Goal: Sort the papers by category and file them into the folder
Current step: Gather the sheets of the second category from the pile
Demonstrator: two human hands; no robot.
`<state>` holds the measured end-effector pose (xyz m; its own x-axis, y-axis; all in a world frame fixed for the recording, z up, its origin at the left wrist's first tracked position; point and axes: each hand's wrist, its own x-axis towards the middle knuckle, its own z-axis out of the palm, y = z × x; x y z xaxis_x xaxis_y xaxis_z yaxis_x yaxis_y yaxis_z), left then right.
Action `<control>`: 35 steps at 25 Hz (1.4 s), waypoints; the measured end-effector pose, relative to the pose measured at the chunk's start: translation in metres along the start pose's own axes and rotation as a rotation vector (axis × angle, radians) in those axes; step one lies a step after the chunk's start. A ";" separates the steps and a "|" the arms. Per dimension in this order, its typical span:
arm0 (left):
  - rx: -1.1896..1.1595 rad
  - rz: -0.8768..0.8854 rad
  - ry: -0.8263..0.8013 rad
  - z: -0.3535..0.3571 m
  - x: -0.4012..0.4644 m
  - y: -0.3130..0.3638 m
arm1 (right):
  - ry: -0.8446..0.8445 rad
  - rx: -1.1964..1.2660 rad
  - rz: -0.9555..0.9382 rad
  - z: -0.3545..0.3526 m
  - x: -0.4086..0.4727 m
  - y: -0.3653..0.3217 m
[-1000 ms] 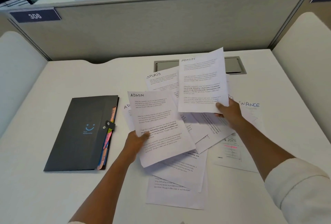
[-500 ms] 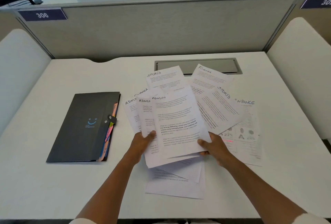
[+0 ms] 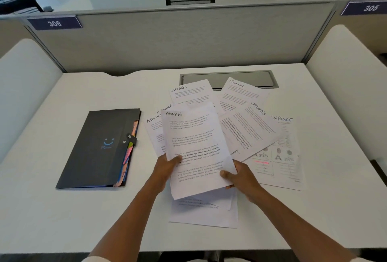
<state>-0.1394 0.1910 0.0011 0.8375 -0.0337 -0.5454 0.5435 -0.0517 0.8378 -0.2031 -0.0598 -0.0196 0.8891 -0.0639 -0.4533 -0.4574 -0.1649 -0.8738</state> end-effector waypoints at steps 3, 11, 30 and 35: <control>0.011 0.045 -0.040 -0.002 -0.002 0.005 | 0.067 -0.102 -0.013 -0.006 0.006 -0.004; 0.021 0.217 -0.214 -0.003 -0.012 0.030 | -0.003 0.132 -0.178 -0.027 0.025 -0.065; 0.094 0.372 -0.018 0.024 -0.012 0.032 | 0.166 0.025 -0.327 -0.020 0.025 -0.061; 0.088 0.380 -0.042 0.029 -0.010 0.025 | 0.146 0.037 -0.323 -0.022 0.023 -0.052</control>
<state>-0.1362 0.1610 0.0268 0.9741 -0.1074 -0.1989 0.1868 -0.1131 0.9759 -0.1588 -0.0740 0.0190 0.9799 -0.1552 -0.1251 -0.1505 -0.1643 -0.9749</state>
